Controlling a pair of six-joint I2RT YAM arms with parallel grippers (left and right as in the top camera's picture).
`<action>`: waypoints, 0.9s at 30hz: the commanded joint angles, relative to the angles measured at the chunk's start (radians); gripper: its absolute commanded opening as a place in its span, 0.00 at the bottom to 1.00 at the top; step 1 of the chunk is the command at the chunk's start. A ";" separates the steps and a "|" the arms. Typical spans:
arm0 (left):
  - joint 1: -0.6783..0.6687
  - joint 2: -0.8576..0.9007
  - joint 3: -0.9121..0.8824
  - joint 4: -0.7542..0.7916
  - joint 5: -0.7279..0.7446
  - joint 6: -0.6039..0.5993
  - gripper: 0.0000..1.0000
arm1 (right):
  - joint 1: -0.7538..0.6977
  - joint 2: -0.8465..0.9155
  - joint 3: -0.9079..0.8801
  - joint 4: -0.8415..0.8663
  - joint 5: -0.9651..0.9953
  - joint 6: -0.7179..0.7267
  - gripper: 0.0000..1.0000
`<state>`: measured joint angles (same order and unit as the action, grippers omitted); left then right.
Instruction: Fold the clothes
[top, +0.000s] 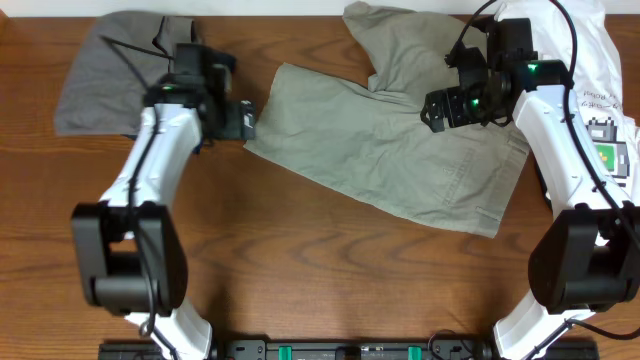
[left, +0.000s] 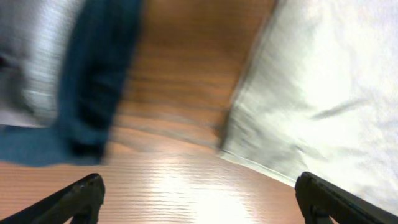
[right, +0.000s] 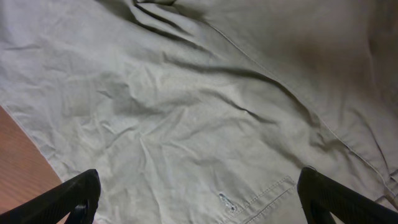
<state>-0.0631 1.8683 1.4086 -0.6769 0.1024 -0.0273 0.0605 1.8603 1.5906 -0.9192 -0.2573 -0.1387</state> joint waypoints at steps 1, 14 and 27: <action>-0.023 0.045 -0.006 -0.008 0.033 -0.129 0.96 | 0.005 -0.007 0.012 0.000 -0.018 0.011 0.99; -0.062 0.199 -0.006 0.058 0.029 -0.254 0.68 | 0.009 -0.007 0.012 0.010 -0.050 0.011 0.94; -0.061 0.235 -0.006 0.033 0.017 -0.298 0.06 | 0.012 -0.007 0.010 0.010 -0.050 0.011 0.91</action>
<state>-0.1265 2.0789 1.4101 -0.6014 0.1249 -0.2939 0.0612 1.8603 1.5906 -0.9100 -0.2935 -0.1379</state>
